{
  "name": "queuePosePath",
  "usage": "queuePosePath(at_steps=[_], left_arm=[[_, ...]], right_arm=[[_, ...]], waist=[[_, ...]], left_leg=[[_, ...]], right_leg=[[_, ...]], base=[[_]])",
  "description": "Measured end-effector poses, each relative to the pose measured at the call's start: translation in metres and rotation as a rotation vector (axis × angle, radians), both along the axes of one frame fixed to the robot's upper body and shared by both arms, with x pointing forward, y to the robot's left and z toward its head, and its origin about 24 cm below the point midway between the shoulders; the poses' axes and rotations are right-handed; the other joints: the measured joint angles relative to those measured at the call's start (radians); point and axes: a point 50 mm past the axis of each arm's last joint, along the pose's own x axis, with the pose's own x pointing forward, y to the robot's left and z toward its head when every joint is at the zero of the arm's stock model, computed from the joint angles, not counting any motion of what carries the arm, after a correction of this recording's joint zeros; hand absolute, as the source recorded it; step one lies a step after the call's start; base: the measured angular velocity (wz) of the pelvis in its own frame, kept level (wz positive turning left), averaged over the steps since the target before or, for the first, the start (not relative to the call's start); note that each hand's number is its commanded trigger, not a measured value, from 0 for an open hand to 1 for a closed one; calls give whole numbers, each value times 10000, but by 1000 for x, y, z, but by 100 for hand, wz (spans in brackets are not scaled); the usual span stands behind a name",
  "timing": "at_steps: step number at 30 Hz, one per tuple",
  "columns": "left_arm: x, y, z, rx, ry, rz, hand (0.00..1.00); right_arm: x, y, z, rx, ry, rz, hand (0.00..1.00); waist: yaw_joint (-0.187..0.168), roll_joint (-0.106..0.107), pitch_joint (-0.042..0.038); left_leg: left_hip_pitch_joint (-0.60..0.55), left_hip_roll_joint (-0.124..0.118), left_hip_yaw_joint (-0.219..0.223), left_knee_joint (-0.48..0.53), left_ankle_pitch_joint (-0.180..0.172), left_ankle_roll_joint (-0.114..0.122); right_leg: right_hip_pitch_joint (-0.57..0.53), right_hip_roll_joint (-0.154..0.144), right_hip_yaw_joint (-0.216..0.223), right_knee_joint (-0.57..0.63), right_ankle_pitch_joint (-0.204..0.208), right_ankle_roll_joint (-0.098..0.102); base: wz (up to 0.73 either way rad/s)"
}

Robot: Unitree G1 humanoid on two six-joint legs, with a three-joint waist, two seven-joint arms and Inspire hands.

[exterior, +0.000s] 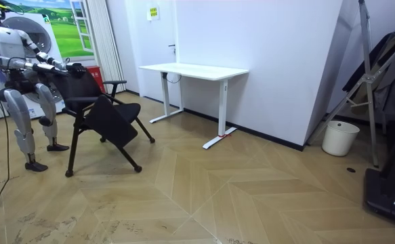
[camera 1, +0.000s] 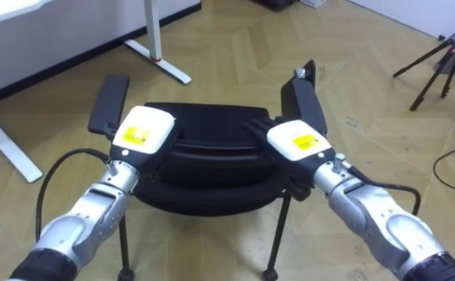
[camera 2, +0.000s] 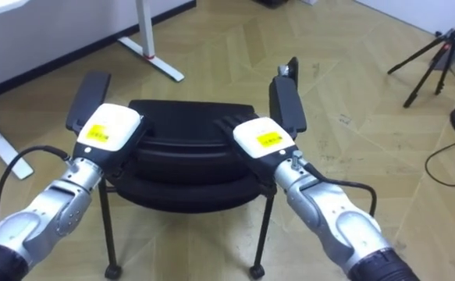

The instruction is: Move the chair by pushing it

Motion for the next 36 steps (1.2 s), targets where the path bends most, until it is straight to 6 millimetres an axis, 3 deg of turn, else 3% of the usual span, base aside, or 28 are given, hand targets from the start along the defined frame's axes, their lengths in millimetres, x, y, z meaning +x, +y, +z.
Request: queuePosePath(at_steps=[7, 15, 19, 20, 21, 36], left_arm=[[0, -7, 1, 0, -78, -249, 100], [-1, -11, 1, -95, -171, -273, 100], [-4, -12, -2, -156, -134, -157, 100], [-4, -13, -3, -177, -127, -148, 100], [-4, -14, -3, -209, -127, -150, 100], [-10, -23, -13, -417, 149, -203, 100]], right_arm=[[7, 24, -3, 562, 259, -200, 0], [7, 27, -2, 602, 350, -145, 0], [7, 26, -5, 617, 431, -177, 0], [7, 26, -5, 615, 431, -185, 20], [7, 26, -5, 625, 417, -170, 100], [7, 16, -18, 855, 182, -385, 100]], waist=[[70, 14, 11], [-17, 110, 49], [-189, 188, 19], [-187, 201, 11], [-187, 225, 5], [-157, 389, -32]], left_leg=[[-126, -2, -142, 0, 9, 0], [-168, -7, -359, 17, 11, 1], [-169, -35, -493, 37, 11, 1], [-168, -35, -499, 37, 11, 1], [-171, -36, -515, 36, 11, 1], [-95, -88, -687, 64, 20, 16]], right_leg=[[5, -17, -167, -59, -1, 2], [100, -40, -394, -119, -10, 15], [253, -65, -551, -247, -11, 17], [257, -66, -555, -247, -12, 18], [259, -66, -568, -247, -12, 19], [468, -133, -792, -269, -39, 61]], base=[[7], [8], [10], [9], [0], [4]])
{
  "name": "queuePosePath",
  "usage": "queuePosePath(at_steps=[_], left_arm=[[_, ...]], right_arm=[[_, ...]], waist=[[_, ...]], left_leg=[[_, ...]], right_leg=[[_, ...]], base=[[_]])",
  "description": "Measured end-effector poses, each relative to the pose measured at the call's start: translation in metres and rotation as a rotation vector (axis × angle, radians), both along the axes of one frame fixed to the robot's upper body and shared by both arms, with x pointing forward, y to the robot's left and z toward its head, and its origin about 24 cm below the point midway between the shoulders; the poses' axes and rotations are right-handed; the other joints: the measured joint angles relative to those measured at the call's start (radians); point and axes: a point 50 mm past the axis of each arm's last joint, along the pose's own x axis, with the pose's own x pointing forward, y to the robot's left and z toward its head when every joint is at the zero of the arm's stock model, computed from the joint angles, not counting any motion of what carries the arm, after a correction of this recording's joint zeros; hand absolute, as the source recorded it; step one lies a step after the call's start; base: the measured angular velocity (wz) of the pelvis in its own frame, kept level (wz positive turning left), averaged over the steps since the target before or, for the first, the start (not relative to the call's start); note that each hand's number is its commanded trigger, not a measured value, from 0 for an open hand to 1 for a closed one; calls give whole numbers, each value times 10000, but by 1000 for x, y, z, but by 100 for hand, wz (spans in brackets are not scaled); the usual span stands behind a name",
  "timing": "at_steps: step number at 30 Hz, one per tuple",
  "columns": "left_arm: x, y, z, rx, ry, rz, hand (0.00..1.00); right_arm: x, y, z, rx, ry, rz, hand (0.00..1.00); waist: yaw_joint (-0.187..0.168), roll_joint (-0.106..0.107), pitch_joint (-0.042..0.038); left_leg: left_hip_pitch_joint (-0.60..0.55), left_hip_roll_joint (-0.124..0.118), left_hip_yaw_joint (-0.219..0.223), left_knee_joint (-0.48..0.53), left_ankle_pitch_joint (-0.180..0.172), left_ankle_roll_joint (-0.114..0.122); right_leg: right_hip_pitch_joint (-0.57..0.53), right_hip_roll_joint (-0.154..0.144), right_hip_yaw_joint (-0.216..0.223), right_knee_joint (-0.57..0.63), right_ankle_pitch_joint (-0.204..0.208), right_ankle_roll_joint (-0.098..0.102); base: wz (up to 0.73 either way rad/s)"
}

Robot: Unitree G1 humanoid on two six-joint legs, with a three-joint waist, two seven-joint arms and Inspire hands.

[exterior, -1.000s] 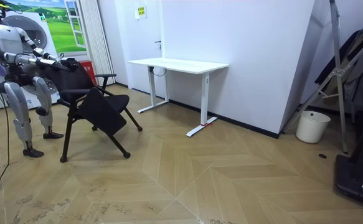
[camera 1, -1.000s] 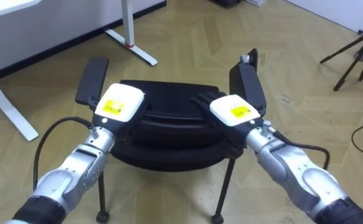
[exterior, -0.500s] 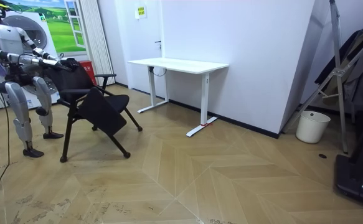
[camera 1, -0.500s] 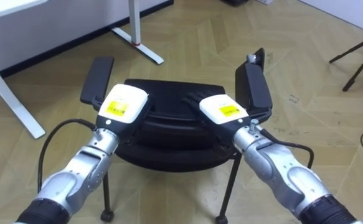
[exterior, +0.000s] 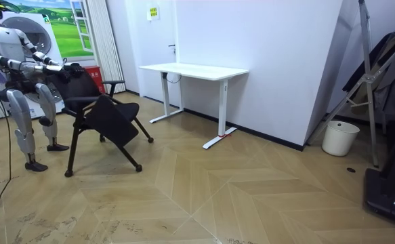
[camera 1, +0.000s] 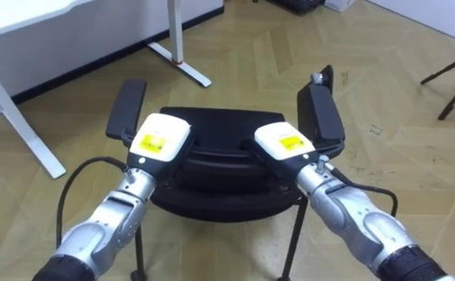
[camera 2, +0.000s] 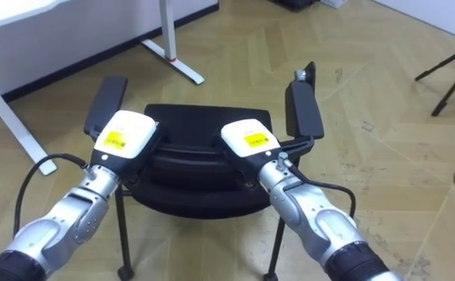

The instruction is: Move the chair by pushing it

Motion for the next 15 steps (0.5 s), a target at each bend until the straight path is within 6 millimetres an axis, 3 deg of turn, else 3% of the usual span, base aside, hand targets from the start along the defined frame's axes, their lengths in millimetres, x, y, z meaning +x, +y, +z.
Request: queuePosePath(at_steps=[15], left_arm=[[0, -3, -1, -34, 37, -139, 100]], right_arm=[[-1, -4, -5, -16, -299, -105, 100]], waist=[[41, -46, -23]], left_leg=[[2, -6, -172, -1, 1, -1]], right_leg=[[142, 0, -156, -126, -5, 4]], base=[[3]])
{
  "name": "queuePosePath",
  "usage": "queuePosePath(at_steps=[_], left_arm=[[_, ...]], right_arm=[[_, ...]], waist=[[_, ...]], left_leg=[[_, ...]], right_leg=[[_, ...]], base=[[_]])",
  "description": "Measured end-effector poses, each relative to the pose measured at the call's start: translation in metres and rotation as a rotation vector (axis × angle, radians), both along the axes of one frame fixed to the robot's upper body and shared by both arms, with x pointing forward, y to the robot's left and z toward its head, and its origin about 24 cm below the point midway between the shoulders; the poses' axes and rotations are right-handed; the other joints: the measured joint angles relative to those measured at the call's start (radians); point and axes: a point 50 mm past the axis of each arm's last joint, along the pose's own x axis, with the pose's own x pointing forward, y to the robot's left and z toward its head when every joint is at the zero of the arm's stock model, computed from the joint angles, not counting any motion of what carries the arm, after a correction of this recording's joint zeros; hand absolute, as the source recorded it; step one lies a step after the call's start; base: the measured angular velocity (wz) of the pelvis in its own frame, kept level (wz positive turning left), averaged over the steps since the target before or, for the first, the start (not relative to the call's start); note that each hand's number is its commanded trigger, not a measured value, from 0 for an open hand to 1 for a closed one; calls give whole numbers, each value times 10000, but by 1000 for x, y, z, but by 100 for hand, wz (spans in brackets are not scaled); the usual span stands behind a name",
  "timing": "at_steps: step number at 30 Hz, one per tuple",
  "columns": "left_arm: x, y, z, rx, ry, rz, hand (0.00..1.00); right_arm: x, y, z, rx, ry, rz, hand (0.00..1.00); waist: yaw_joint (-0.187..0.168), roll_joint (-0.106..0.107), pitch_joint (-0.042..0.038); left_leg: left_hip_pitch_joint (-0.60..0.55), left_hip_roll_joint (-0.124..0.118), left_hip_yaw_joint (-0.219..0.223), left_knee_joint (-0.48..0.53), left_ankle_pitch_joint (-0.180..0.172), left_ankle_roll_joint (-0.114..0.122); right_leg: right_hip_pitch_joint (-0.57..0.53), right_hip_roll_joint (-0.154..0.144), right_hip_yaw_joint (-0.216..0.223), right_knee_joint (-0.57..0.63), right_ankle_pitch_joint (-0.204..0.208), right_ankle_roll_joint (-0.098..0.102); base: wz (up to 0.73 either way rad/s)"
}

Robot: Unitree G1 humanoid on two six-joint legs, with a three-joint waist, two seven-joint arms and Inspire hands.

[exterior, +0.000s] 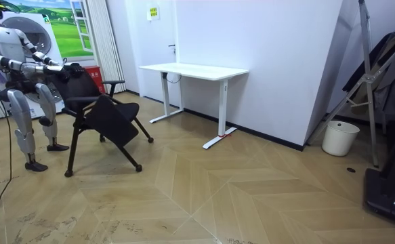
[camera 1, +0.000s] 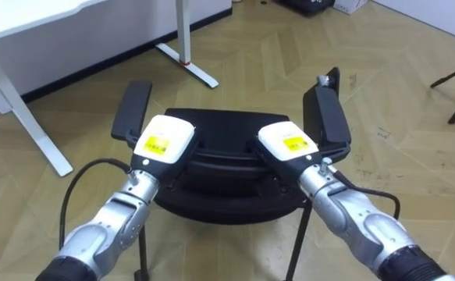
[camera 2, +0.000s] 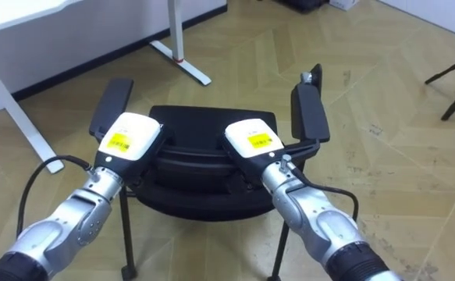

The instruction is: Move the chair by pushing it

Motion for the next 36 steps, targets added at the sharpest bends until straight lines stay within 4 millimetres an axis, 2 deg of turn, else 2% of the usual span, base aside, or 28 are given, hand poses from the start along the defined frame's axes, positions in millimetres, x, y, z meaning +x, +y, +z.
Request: queuePosePath(at_steps=[8, 9, 12, 14, 16, 17, 19, 20, 21, 22, 23, 24, 25, 26, 27, 28, 29, 30, 31, 32, 35, 36], left_arm=[[-1, -2, -2, 66, 10, -91, 100], [-1, -1, -2, 90, 27, -128, 100], [2, 1, -1, 248, 36, -294, 100], [4, 2, 0, 348, 65, -364, 100], [4, 3, -2, 309, 172, -397, 100], [5, 3, -2, 304, 192, -384, 100], [5, 3, -3, 219, 192, -268, 100], [4, 4, -3, 204, 177, -240, 100], [4, 7, -3, 234, 169, -182, 100], [4, 6, -3, 172, 144, -172, 100], [2, 5, -4, 127, 151, -168, 100], [0, 3, -6, 5, 160, -151, 100], [-2, 2, -8, -101, 189, -131, 100], [-4, 1, -10, -132, 221, -125, 100], [-9, 3, -14, -145, 365, -70, 100], [-11, 6, -14, -120, 332, -70, 100], [-9, 8, -11, -77, 191, -128, 100], [-8, 8, -9, -67, 129, -152, 100], [-6, 7, -6, -60, 28, -226, 100], [-6, 6, -6, -63, 29, -233, 100], [-6, 4, -5, -121, -17, -261, 100], [-5, 4, -4, -174, -89, -212, 100]], right_arm=[[-2, -1, -3, -73, -12, 24, 100], [-2, -1, -4, -118, 2, 49, 100], [-3, 0, -6, -35, 127, 5, 100], [-3, 2, -7, 23, 180, -4, 100], [-3, 3, -7, 56, 176, 7, 100], [-3, 3, -8, 50, 187, 6, 100], [-4, 3, -8, 87, 180, 41, 100], [-4, 3, -8, 78, 160, 62, 100], [-4, 4, -8, 98, 166, 96, 100], [-6, 4, -8, 130, 170, 118, 100], [-6, 3, -8, 103, 176, 152, 100], [-7, -1, -8, -9, 187, 222, 100], [-8, -3, -9, -107, 211, 295, 100], [-9, -4, -10, -138, 228, 319, 100], [-12, -2, -13, -150, 318, 399, 100], [-13, 2, -15, -94, 358, 448, 100], [-13, 2, -13, -21, 216, 444, 100], [-13, 2, -13, 2, 150, 441, 100], [-13, 1, -12, 22, -3, 473, 100], [-13, 1, -12, 12, -44, 478, 100], [-12, -2, -11, -107, -248, 511, 100], [-10, -1, -8, -223, -394, 594, 100]], waist=[[191, -55, 23], [243, -86, 39], [468, -328, 161], [612, -431, 196], [782, -465, 255], [755, -462, 256], [621, -438, 274], [615, -418, 291], [610, -393, 317], [658, -447, 341], [689, -480, 361], [778, -379, 379], [897, -233, 352], [1006, -163, 314], [1296, -89, 182], [1356, -166, 43], [1226, -350, 18], [1169, -442, 1], [1129, -565, 12], [1156, -596, 11], [1331, -669, 4], [1352, -702, 30]], left_leg=[[149, 23, -16, -4, 5, -9], [194, 40, -8, 10, 6, -12], [156, 99, -46, 429, 4, -16], [71, 210, -46, 735, -18, -51], [-176, 351, -47, 1310, -43, -91], [-314, 382, -50, 1553, -53, -108], [-1159, 567, -57, 2940, -51, -107], [-1405, 644, -38, 3380, -32, -122], [-2008, 783, -49, 4467, 136, -150], [-2586, 686, -70, 5064, 143, -12], [-2791, 520, -23, 4890, 26, 106], [-3191, 162, 170, 4192, -4, 123], [-3500, -42, 533, 3060, 172, 140], [-3563, -142, 609, 2487, 534, 288], [-3593, -300, 468, 2018, 1151, 420], [-3489, -578, 326, 1789, 1333, 540], [-3463, -782, 247, 1566, 1391, 605], [-3437, -873, 249, 1449, 1417, 633], [-3327, -1006, 281, 1323, 1507, 696], [-3289, -1067, 292, 1323, 1535, 735], [-3198, -1270, 526, 1606, 1444, 951], [-3158, -1376, 578, 1785, 1224, 1027]], right_leg=[[133, 8, -2, 4, -71, -29], [176, 22, 6, 18, -99, -49], [252, 33, -4, 231, -270, -156], [253, 116, -8, 389, -365, -264], [264, 212, -131, 518, -504, -435], [288, 224, -258, 527, -547, -479], [257, 299, -633, 699, -719, -665], [267, 349, -697, 721, -758, -720], [330, 414, -678, 732, -846, -828], [354, 342, -625, 834, -1013, -915], [315, 294, -596, 898, -1119, -937], [229, 246, -500, 1147, -1349, -999], [176, 211, -564, 1320, -1534, -921], [185, 222, -532, 1386, -1630, -851], [220, 153, -557, 1469, -1745, -712], [253, 27, -714, 1465, -1807, -593], [251, -116, -874, 1466, -1842, -485], [245, -186, -944, 1470, -1878, -471], [233, -339, -980, 1564, -1900, -510], [247, -424, -974, 1646, -1979, -498], [262, -774, -836, 2213, -2346, -310], [145, -951, -958, 2813, -2460, -146]], base=[[0], [0], [-1], [0], [9], [36], [46], [34], [24], [18], [-8], [-32], [-45], [-69], [-65], [-32], [16], [40], [18], [0], [-20], [-18]])
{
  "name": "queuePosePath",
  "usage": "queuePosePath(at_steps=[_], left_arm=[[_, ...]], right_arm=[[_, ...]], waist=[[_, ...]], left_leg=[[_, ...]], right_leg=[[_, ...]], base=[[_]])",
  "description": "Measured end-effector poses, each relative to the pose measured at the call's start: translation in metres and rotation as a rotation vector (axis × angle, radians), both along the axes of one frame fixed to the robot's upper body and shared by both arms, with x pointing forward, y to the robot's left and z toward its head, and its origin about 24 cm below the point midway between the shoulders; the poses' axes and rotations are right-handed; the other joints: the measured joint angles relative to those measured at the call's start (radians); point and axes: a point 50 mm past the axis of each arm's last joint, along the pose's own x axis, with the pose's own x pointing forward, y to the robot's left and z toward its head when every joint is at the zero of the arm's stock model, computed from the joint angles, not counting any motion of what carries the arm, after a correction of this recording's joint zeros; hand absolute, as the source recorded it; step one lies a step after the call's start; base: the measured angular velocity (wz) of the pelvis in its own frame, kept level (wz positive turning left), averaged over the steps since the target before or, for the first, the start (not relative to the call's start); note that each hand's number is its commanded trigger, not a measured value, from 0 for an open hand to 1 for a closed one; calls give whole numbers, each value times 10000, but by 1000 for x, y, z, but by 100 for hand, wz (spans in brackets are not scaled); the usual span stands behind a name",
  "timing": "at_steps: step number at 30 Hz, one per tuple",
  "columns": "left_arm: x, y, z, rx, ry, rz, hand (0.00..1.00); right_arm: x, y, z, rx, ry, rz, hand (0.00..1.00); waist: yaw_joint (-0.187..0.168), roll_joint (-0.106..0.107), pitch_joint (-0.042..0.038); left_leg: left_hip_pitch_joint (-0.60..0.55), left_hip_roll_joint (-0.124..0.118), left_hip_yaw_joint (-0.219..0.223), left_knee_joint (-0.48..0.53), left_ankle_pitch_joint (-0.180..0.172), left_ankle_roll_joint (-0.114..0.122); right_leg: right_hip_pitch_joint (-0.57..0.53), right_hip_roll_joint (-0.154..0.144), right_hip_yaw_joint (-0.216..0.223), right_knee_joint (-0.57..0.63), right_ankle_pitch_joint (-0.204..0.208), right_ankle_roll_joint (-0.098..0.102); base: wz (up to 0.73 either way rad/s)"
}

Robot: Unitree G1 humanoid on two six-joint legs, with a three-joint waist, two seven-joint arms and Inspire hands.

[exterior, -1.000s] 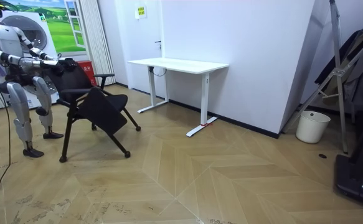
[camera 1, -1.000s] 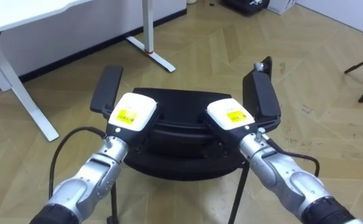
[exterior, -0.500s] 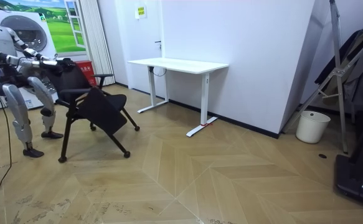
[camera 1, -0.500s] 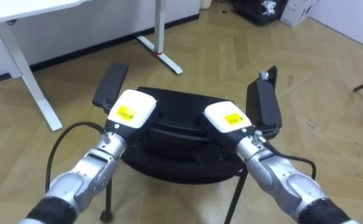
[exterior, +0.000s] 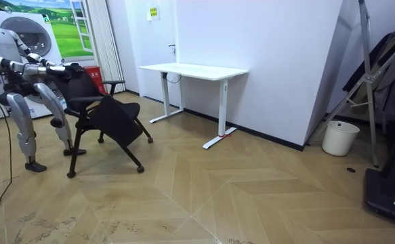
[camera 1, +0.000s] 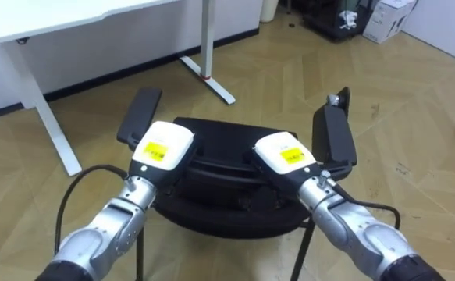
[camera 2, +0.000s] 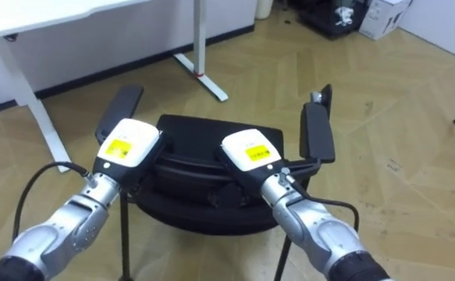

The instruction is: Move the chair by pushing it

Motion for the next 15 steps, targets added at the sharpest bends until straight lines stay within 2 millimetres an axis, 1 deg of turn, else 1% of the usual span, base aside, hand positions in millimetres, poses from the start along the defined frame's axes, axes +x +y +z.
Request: queuePosePath(at_steps=[1, 2, 3, 4, 5, 6, 7, 8, 9, 10, 11, 12, 13, 14, 15], left_arm=[[2, -1, 1, -98, -47, 103, 100], [3, -1, 2, -122, -68, 114, 100], [5, -1, 3, -133, -105, 96, 100], [6, -1, 3, -116, -120, 103, 100], [6, -1, 3, -106, -111, 111, 100], [6, 0, 3, -82, -118, 93, 100], [6, 0, 4, -37, -163, 67, 100], [6, 0, 4, -39, -170, 55, 100], [7, 3, 6, 21, -223, 67, 100], [7, 9, 7, 53, -311, 91, 100], [6, 12, 8, 91, -357, 108, 100], [5, 18, 7, 138, -398, 175, 100], [5, 20, 7, 168, -357, 182, 100], [3, 21, 4, 174, -250, 224, 100], [1, 21, 2, 165, -164, 246, 100]], right_arm=[[4, 0, 3, -125, -137, 49, 100], [5, 0, 4, -150, -183, 53, 100], [7, 0, 5, -171, -277, 51, 100], [7, 1, 5, -133, -262, 29, 100], [7, 1, 4, -116, -237, 15, 100], [6, 2, 3, -81, -221, 6, 100], [6, 3, 4, -57, -255, 8, 100], [6, 4, 4, -26, -268, -19, 100], [7, 8, 4, 32, -285, -68, 100], [8, 14, 5, 71, -348, -21, 100], [8, 18, 5, 89, -368, -6, 100], [7, 24, 5, 150, -375, 49, 100], [6, 26, 4, 165, -342, 96, 100], [5, 26, 2, 143, -272, 116, 100], [3, 28, -1, 130, -136, 181, 100]], waist=[[-12, 124, 105], [-21, 183, 132], [-35, 216, 180], [-14, 309, 310], [2, 303, 309], [1, 405, 319], [0, 473, 284], [4, 522, 279], [50, 638, 233], [196, 835, 269], [243, 885, 254], [246, 861, 225], [190, 799, 220], [135, 784, 218], [-36, 725, 197]], left_leg=[[51, -8, 21, 264, -206, 62], [51, -6, 34, 421, -297, 86], [103, -20, 79, 618, -470, 135], [302, -7, 13, 660, -678, 187], [395, -15, -76, 648, -779, 241], [503, 16, -214, 668, -967, 249], [597, -15, -539, 621, -1068, 312], [663, -37, -787, 545, -1092, 352], [836, 1, -1249, 280, -1089, 357], [1041, 127, -1624, 40, -1043, 384], [1139, 215, -1711, -72, -1025, 371], [1348, 216, -1997, -359, -975, 326], [1611, 157, -2247, -529, -994, 263], [1785, 148, -2358, -603, -1030, 221], [2116, 111, -2595, -720, -1154, 192]], right_leg=[[-346, -252, -239, 1130, 37, 73], [-562, -401, -300, 1773, 105, 106], [-920, -643, -291, 2729, 326, 73], [-1081, -788, -252, 3376, 670, 63], [-1143, -819, -206, 3610, 891, 46], [-1330, -820, -187, 3983, 1363, -3], [-1623, -778, -110, 4388, 1834, -134], [-1730, -703, -61, 4504, 1815, -228], [-2128, -287, 80, 4464, 1315, -259], [-2555, 287, 174, 4035, 992, -361], [-2739, 538, 185, 3603, 924, -379], [-3087, 877, 175, 2566, 918, -403], [-3367, 1045, 204, 1454, 1037, -453], [-3467, 1118, 286, 864, 1199, -472], [-3614, 1141, 532, -293, 1719, -432]], base=[[-14], [0], [7], [5], [5], [7], [8], [-16], [-36], [-35], [0], [41], [57], [75], [91]])
